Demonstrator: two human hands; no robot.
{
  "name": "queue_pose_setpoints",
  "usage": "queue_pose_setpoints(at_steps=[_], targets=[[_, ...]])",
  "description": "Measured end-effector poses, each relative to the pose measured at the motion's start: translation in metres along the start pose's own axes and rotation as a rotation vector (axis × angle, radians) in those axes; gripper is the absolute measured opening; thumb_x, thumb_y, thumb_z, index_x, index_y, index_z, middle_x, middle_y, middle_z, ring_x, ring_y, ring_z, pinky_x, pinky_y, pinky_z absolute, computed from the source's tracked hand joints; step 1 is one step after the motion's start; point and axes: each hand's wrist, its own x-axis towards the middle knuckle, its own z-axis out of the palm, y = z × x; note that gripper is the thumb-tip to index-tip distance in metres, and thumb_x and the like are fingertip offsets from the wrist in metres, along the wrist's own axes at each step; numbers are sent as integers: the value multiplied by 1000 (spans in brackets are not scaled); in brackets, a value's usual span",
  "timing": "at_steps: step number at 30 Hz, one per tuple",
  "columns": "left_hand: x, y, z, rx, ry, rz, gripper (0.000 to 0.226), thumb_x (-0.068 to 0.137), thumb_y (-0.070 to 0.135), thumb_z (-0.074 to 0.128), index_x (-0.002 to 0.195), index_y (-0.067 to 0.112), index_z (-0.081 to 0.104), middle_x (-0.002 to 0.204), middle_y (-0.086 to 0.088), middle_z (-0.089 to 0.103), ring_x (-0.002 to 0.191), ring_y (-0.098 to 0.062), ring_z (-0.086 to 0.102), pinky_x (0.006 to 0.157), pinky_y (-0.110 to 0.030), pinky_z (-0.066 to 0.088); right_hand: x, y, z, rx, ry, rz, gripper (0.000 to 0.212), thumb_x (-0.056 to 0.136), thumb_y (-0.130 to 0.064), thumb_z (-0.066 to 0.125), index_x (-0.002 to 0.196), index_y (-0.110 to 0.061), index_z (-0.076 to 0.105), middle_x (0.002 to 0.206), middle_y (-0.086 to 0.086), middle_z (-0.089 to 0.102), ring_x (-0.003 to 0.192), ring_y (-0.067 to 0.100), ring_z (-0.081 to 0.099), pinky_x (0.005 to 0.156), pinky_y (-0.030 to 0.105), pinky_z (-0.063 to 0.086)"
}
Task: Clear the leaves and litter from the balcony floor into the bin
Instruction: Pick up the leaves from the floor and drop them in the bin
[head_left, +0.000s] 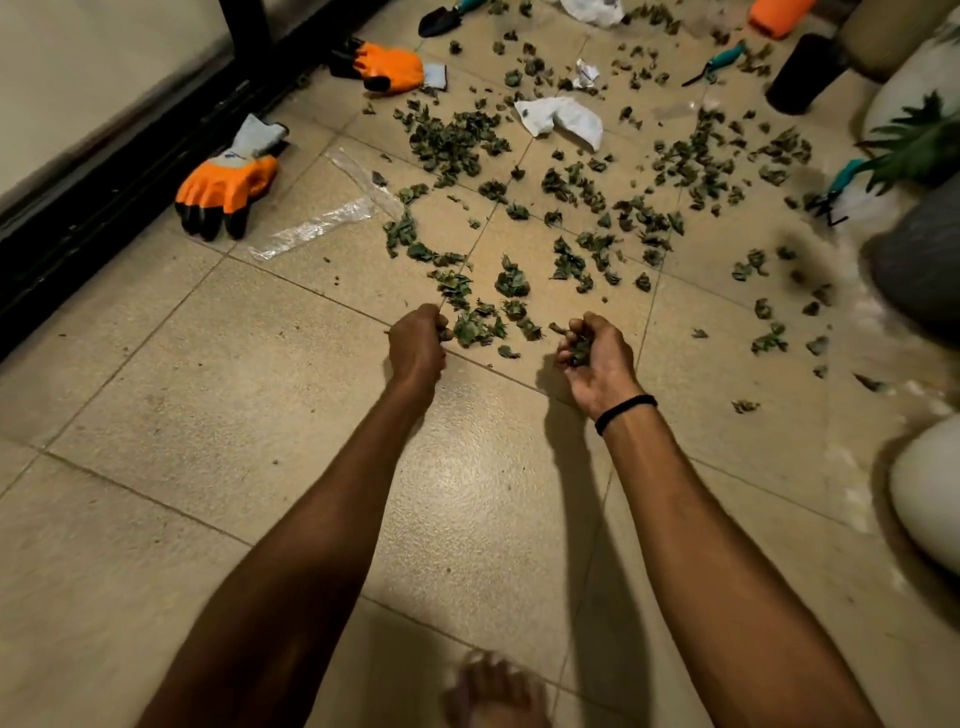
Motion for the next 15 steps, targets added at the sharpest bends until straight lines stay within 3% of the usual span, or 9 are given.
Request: queue_pose_setpoints(at_steps=[2,3,4,6,9,12,15], targets=[[-2,-10,13,346,66,252,29,98,32,47,88,13,67,86,-7,69,75,-26,62,66,-36,50,15,-2,-21,-352,193,-154,24,99,-18,49,85,-9,65,72,6,61,65,21,61,55,29,49],[-5,-14,17,448,60,329,29,101,30,43,98,12,66,93,-9,70,84,-27,64,74,-38,53,23,0,-30,-565,281,-240,23,100,-19,48,95,-8,67,86,9,65,81,27,66,69,32,52],[-8,-17,20,497,44,382,29,101,30,40,105,13,64,97,-9,70,87,-27,65,76,-38,54,25,4,-39,-738,351,-301,23,100,-18,46,106,-7,66,101,12,67,97,30,64,79,32,49],[-14,-23,30,529,-13,421,27,99,28,36,111,21,59,94,-7,70,82,-26,67,71,-37,54,24,12,-51,-891,441,-350,28,102,-21,43,119,-4,57,121,18,60,111,35,57,86,32,43],[-18,-29,34,629,-34,508,24,102,16,37,113,18,58,94,-7,69,81,-28,65,67,-32,47,20,37,-51,-1041,403,-444,42,103,-38,42,126,-3,48,127,24,51,114,40,50,92,40,41],[-26,-31,47,703,-52,647,23,104,15,39,114,9,58,96,-7,66,82,-24,60,70,-30,40,25,58,-58,-1320,342,-589,57,97,-57,45,128,-9,46,122,19,51,111,36,49,91,43,44],[-28,-29,59,759,-61,741,23,105,17,40,109,5,59,89,-4,61,80,-21,56,67,-29,36,34,55,-55,-1427,334,-623,54,98,-55,44,128,-11,46,119,17,54,107,35,51,87,43,47]])
